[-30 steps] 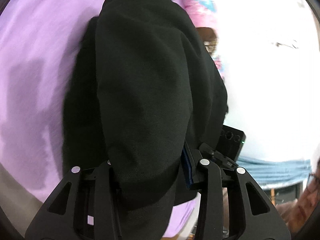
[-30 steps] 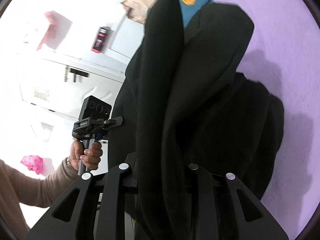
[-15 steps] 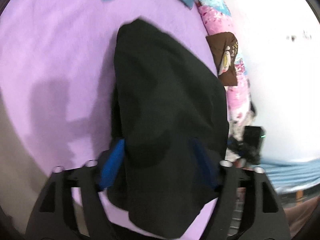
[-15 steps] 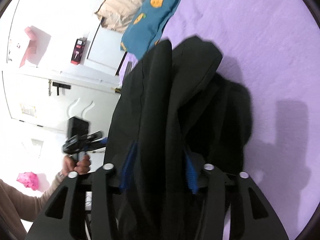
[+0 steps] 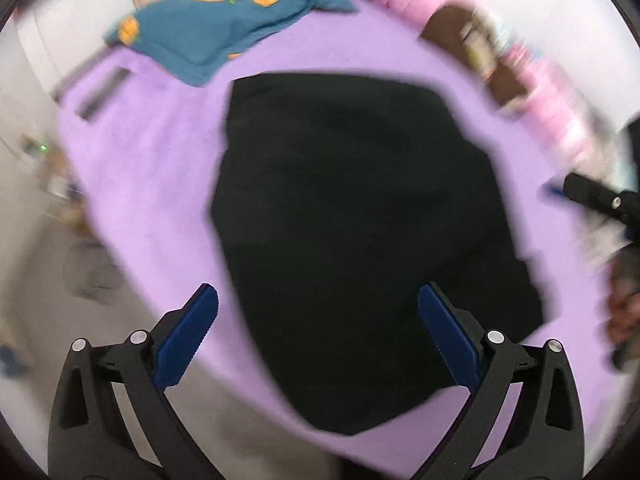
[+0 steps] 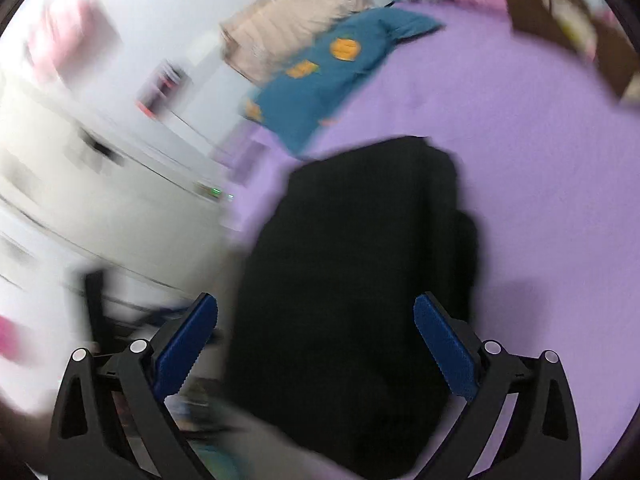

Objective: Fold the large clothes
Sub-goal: 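Lower the jacket end onto the bundle and open both tools, then press the folded black jacket flat with the open left tool while the right tool pats it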

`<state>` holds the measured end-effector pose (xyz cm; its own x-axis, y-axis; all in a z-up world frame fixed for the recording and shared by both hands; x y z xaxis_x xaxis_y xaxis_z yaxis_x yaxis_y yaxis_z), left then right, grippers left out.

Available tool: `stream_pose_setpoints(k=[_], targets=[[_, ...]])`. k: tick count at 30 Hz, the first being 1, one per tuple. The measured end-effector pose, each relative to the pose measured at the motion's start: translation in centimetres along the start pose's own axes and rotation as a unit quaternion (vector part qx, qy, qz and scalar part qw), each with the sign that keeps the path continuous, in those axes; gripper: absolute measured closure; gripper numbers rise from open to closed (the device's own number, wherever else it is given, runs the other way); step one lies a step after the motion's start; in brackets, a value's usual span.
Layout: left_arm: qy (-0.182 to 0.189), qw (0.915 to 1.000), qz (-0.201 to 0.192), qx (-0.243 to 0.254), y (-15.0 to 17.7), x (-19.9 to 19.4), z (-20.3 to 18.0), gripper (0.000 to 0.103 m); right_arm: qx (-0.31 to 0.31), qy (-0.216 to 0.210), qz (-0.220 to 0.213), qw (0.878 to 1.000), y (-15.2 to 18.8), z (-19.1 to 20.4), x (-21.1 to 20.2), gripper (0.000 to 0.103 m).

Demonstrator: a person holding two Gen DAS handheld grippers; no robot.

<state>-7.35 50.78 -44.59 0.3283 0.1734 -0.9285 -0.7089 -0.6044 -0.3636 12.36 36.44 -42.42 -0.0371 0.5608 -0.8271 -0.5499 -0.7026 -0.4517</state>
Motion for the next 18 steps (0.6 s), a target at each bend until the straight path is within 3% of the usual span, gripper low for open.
stream_pose_setpoints(k=[2, 6, 9, 18], targets=[[-0.020, 0.9998, -0.008, 0.000, 0.9, 0.4, 0.2, 0.006, -0.037, 0.054, 0.010, 0.998, 1.5, 0.7, 1.3, 0.006], [0.005, 0.9964, 0.001, -0.085, 3.1, 1.2, 2.6, 0.006, -0.048, 0.087, 0.033, 0.995, 3.0, 1.7, 3.1, 0.006], [0.013, 0.9924, 0.007, -0.122, 4.9, 1.6, 4.1, 0.006, -0.026, 0.102, 0.045, 0.993, 4.2, 0.1, 3.7, 0.006], [0.016, 0.9951, 0.012, -0.097, 7.6, 5.5, 5.0, 0.005, -0.004, 0.106, 0.065, 0.992, 7.5, -3.4, 7.2, 0.006]])
Point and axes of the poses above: each gripper's, at about its wrist camera, not at the fingertips, and x roughly the way its jaws point, z to its left, y to its underside, the point moved 7 cm from there along x, roughly the way its jaws point, and after that the axes turned 3 degrees about y, right-handed, at the moved point
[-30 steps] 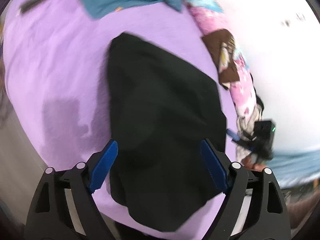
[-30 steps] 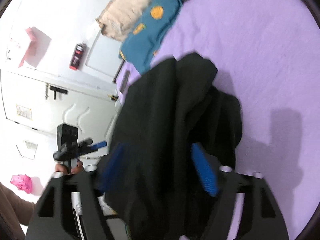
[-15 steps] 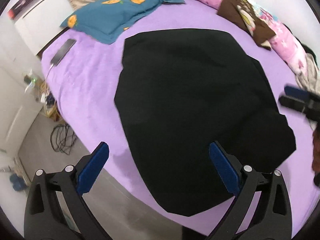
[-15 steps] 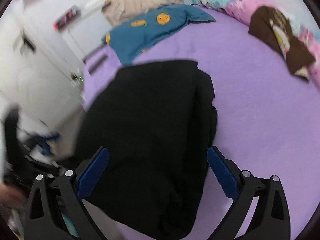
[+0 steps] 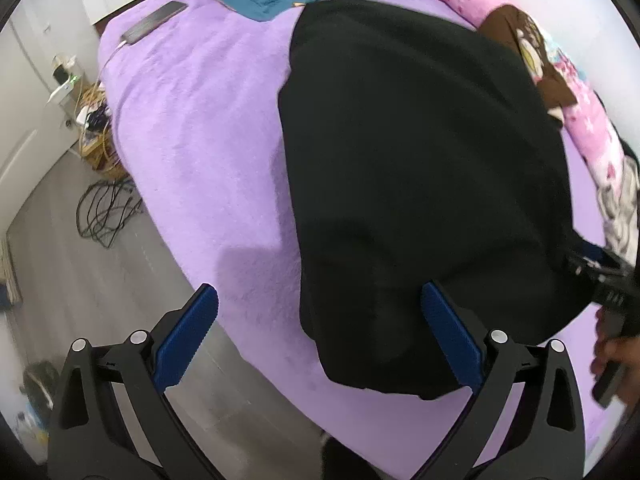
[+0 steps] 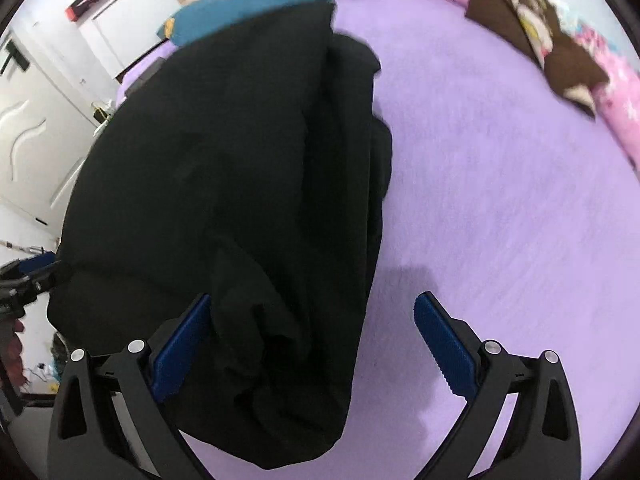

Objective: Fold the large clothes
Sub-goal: 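Press the folded black jacket flat with the open left tool while the right tool pats it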

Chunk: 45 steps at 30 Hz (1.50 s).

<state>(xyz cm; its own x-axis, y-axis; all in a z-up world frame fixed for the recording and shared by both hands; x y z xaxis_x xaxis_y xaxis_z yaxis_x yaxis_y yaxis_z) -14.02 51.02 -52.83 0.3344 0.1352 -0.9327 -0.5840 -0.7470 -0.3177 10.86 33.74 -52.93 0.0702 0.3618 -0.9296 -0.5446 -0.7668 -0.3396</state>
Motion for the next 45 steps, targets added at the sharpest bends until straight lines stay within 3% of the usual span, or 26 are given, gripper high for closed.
stream_pose_setpoints(k=[5, 10, 15, 18, 21, 23, 29, 31, 34, 41, 45], targets=[[0.029, 0.9988, 0.012, -0.038, 0.5, 3.0, 0.9, 0.005, 0.014, -0.001, 0.007, 1.000, 0.5, -0.4, 1.8, 0.006], [0.037, 0.9971, 0.019, -0.063, -1.7, 0.2, 1.0, 0.006, -0.013, -0.011, -0.009, 1.000, -1.4, 0.6, -1.4, 0.006], [0.060, 0.9967, -0.033, -0.042, -5.7, -4.2, -1.2, 0.006, -0.039, -0.026, -0.069, 0.997, -6.3, 2.1, -6.5, 0.006], [0.066, 0.9965, -0.045, -0.023, -7.4, -4.9, -3.7, 0.006, -0.028, -0.048, -0.078, 0.995, -10.2, 3.2, -7.2, 0.006], [0.082, 0.9959, -0.038, -0.007, -6.9, -4.1, -6.7, 0.006, -0.022, -0.070, -0.065, 0.995, -14.0, 5.0, -6.1, 0.006], [0.082, 0.9963, -0.027, 0.007, -5.6, -3.4, -8.5, 0.006, -0.019, -0.075, -0.031, 0.997, -16.9, 6.5, -4.4, 0.006], [0.073, 0.9972, 0.003, 0.017, -2.7, -0.8, -10.5, 0.006, -0.033, -0.029, 0.051, 0.998, -21.2, 10.0, 2.1, 0.006], [0.076, 0.9971, 0.004, 0.006, -2.0, 0.0, -10.1, 0.006, -0.046, -0.004, 0.053, 0.998, -21.1, 10.2, 3.8, 0.006], [0.062, 0.9976, -0.004, 0.032, -1.4, 0.5, -10.4, 0.006, -0.051, 0.025, 0.078, 0.995, -20.9, 10.3, 6.9, 0.006], [0.026, 0.9959, -0.037, 0.078, 0.4, 2.0, -11.5, 0.006, -0.039, 0.038, 0.088, 0.995, -18.9, 9.5, 12.6, 0.005], [0.004, 0.9954, -0.050, 0.081, 0.3, 2.4, -11.8, 0.006, -0.050, 0.038, 0.072, 0.995, -18.9, 9.4, 12.3, 0.005]])
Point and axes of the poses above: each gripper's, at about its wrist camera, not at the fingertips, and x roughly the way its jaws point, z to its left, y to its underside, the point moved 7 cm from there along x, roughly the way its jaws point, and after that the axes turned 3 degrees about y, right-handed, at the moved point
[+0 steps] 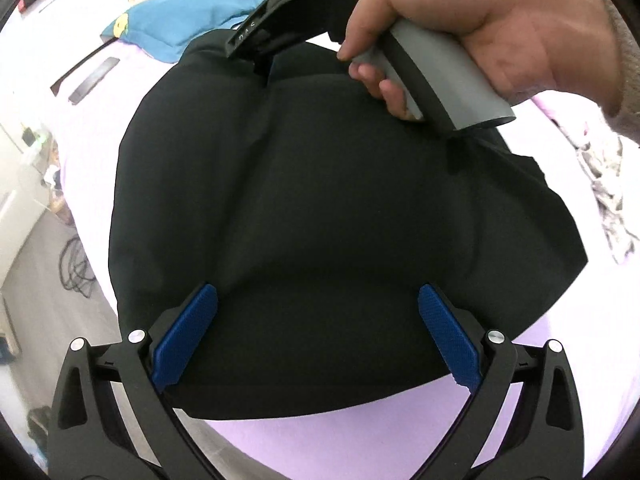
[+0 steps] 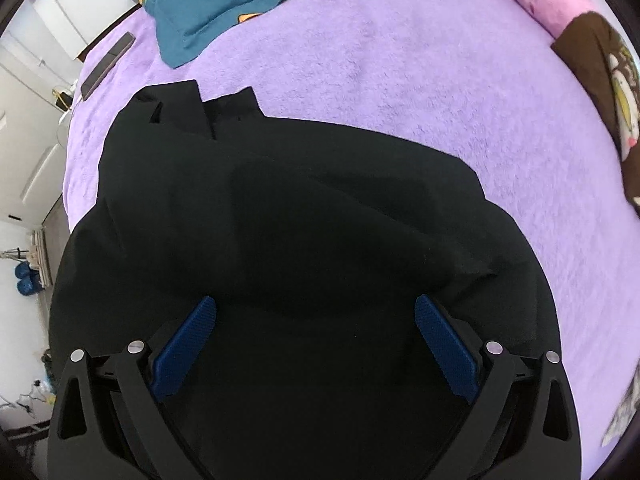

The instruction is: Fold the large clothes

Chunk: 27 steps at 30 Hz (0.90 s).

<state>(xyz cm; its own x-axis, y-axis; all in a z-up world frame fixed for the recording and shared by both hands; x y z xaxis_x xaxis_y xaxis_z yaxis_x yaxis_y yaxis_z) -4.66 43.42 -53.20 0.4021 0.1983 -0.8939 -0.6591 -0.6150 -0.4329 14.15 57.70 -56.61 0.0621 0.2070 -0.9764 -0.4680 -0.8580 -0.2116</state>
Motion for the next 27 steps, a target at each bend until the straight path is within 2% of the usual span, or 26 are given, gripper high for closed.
stream_pose_setpoints(k=[4, 6, 9, 15, 18, 20, 23, 27], targets=[[0.009, 0.9999, -0.001, -0.009, -0.9, -1.1, 0.0, 0.006, -0.013, -0.005, -0.031, 0.999, 0.3, -0.5, -3.0, 0.006], [0.011, 0.9999, 0.000, -0.006, -0.5, -2.2, 0.2, 0.006, -0.009, -0.011, -0.050, 0.999, 1.3, -0.9, -5.2, 0.006], [0.021, 0.9993, -0.016, -0.026, -1.1, -4.3, 0.4, 0.006, -0.003, -0.014, -0.063, 0.998, 3.7, -1.7, -8.3, 0.006], [0.041, 0.9946, -0.051, -0.080, -1.6, -9.4, -0.1, 0.006, 0.001, -0.005, -0.086, 0.996, 10.8, -3.9, -14.4, 0.006], [0.003, 0.9964, -0.067, -0.052, -1.5, -12.7, -1.3, 0.006, 0.013, 0.000, -0.089, 0.996, 14.7, -5.2, -17.6, 0.006], [-0.007, 0.9962, -0.075, -0.044, -1.2, -15.0, -2.0, 0.006, 0.007, 0.000, -0.090, 0.996, 17.5, -5.4, -20.5, 0.006], [-0.015, 0.9959, -0.073, -0.050, 0.1, -19.2, -3.3, 0.006, 0.012, -0.010, -0.093, 0.995, 21.1, -5.2, -24.8, 0.006], [-0.020, 0.9945, -0.068, -0.077, 2.2, -25.0, -4.1, 0.006, 0.019, -0.003, -0.095, 0.995, 25.6, -4.5, -30.0, 0.006]])
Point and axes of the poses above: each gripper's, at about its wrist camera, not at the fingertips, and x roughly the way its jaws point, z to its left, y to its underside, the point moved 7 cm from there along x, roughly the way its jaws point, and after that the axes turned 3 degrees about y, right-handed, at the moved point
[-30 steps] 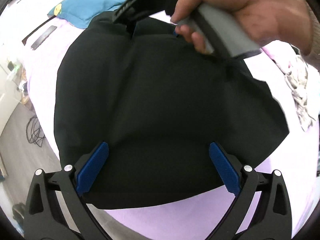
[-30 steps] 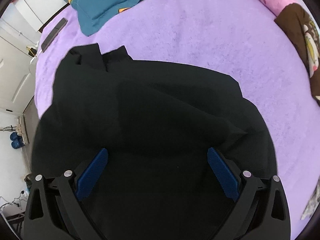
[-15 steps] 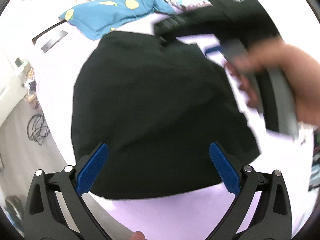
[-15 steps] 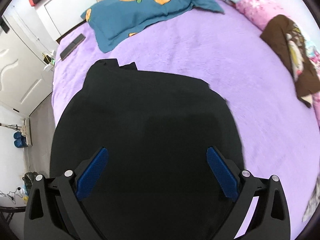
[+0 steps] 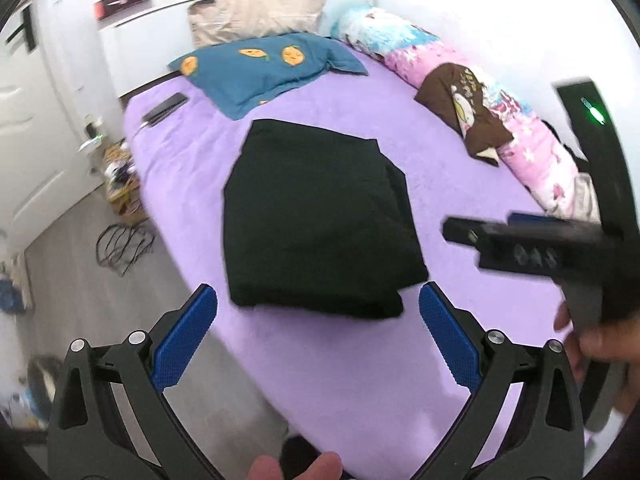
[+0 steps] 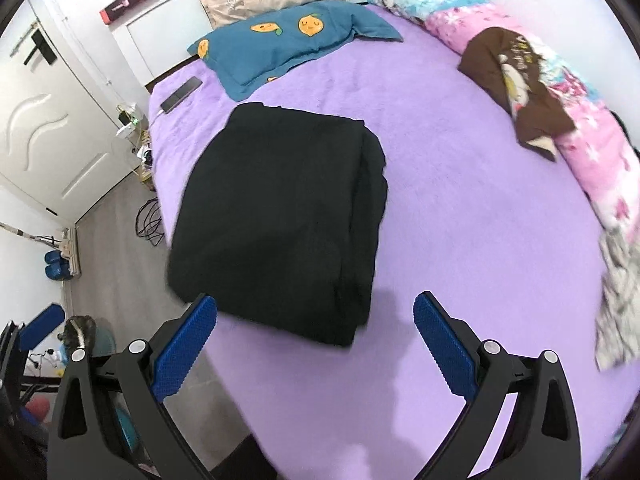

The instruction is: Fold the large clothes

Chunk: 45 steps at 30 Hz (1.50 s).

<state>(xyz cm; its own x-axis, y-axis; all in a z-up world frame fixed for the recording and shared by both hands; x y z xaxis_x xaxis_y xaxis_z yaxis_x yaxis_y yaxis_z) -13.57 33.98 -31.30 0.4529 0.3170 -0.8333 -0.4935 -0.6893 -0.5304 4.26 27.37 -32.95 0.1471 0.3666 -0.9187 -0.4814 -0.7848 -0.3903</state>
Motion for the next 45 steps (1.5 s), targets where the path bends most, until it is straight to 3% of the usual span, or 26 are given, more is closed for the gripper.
stream_pose_setpoints(k=[8, 11, 16, 23, 30, 45], targets=[[-0.020, 0.9996, 0.016, -0.012, 1.9, -12.4, -1.0, 0.006, 0.013, -0.001, -0.012, 1.000, 5.1, 0.9, -12.6, 0.006], [-0.026, 0.9996, -0.001, -0.008, 1.3, -17.0, -1.5, 0.006, -0.011, 0.013, -0.037, 0.999, 5.5, 1.0, -17.2, 0.006], [-0.048, 0.9986, -0.024, 0.001, 1.1, -22.1, -2.6, 0.006, -0.020, 0.022, -0.055, 0.998, 6.6, 0.7, -21.1, 0.006], [-0.051, 0.9975, -0.012, -0.046, 2.3, -24.1, -2.9, 0.006, -0.037, 0.010, -0.059, 0.998, 7.7, 2.1, -23.7, 0.006], [-0.061, 0.9971, -0.021, -0.041, 0.9, -25.0, -2.7, 0.006, -0.007, -0.002, -0.061, 0.998, 8.4, 2.4, -24.5, 0.006], [-0.070, 0.9960, -0.017, -0.053, -0.8, -24.7, -1.4, 0.006, -0.019, -0.010, -0.062, 0.998, 8.0, 3.3, -24.6, 0.006]])
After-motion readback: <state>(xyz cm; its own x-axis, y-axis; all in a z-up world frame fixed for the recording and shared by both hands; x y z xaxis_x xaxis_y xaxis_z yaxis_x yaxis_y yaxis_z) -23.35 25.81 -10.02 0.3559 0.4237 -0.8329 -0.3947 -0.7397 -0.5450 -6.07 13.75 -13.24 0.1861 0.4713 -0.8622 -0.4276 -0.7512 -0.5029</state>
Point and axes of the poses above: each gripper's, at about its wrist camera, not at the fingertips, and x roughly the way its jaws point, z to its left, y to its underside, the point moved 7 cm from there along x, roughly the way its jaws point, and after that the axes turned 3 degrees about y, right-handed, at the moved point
